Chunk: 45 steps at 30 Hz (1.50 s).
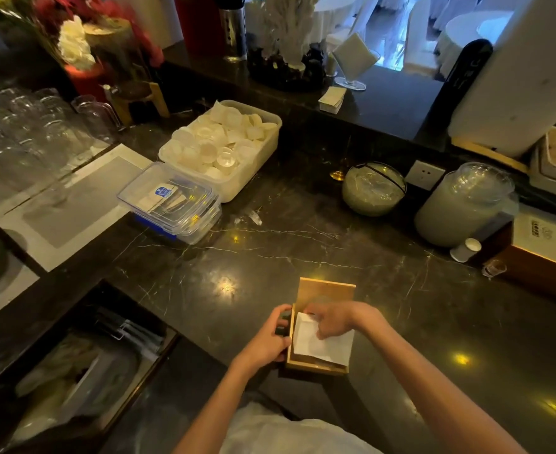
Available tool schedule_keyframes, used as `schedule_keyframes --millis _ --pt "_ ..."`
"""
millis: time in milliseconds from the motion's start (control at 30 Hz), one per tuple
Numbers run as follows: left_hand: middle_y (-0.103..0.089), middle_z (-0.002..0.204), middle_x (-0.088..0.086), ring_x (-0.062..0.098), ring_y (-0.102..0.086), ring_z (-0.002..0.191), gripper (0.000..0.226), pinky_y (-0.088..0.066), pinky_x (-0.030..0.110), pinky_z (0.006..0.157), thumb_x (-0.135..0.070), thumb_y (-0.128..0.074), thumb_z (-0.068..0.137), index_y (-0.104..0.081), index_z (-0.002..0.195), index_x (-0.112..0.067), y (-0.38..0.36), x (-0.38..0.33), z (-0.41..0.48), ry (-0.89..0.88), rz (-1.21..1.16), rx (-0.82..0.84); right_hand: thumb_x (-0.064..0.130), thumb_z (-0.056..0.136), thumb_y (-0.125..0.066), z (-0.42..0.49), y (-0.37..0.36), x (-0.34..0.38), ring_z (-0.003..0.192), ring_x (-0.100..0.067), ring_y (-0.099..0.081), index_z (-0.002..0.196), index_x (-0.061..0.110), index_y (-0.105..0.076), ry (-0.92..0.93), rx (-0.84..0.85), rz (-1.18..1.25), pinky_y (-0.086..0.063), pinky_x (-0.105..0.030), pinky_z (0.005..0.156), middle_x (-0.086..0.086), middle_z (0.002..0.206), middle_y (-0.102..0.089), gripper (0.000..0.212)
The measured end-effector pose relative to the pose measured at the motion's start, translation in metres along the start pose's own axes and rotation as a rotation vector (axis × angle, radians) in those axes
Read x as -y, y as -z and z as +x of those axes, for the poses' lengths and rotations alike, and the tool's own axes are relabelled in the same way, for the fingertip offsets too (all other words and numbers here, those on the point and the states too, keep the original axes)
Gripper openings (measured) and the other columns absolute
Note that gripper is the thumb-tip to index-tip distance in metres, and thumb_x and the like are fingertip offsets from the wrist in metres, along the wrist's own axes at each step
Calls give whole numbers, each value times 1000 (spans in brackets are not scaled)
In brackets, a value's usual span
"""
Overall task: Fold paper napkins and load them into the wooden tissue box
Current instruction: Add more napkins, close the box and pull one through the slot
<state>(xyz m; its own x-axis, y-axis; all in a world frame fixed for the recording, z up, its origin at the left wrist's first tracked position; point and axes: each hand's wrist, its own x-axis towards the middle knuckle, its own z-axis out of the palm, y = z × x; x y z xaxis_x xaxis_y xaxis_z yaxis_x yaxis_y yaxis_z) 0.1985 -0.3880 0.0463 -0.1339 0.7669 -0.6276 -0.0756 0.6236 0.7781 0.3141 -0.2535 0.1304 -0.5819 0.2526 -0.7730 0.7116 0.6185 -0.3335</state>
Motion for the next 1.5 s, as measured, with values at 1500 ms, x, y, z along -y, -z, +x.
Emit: schedule_keyframes --millis 1500 --pt "-46 135 5 27 -55 118 64 -58 35 81 -3 -51 95 -31 142 -42 -12 6 2 -51 -32 -64 32 92 -60 51 -48 -7 125 -27 -51 138 18 -50 -145 -102 -30 -41 -36 101 -6 137 -55 49"
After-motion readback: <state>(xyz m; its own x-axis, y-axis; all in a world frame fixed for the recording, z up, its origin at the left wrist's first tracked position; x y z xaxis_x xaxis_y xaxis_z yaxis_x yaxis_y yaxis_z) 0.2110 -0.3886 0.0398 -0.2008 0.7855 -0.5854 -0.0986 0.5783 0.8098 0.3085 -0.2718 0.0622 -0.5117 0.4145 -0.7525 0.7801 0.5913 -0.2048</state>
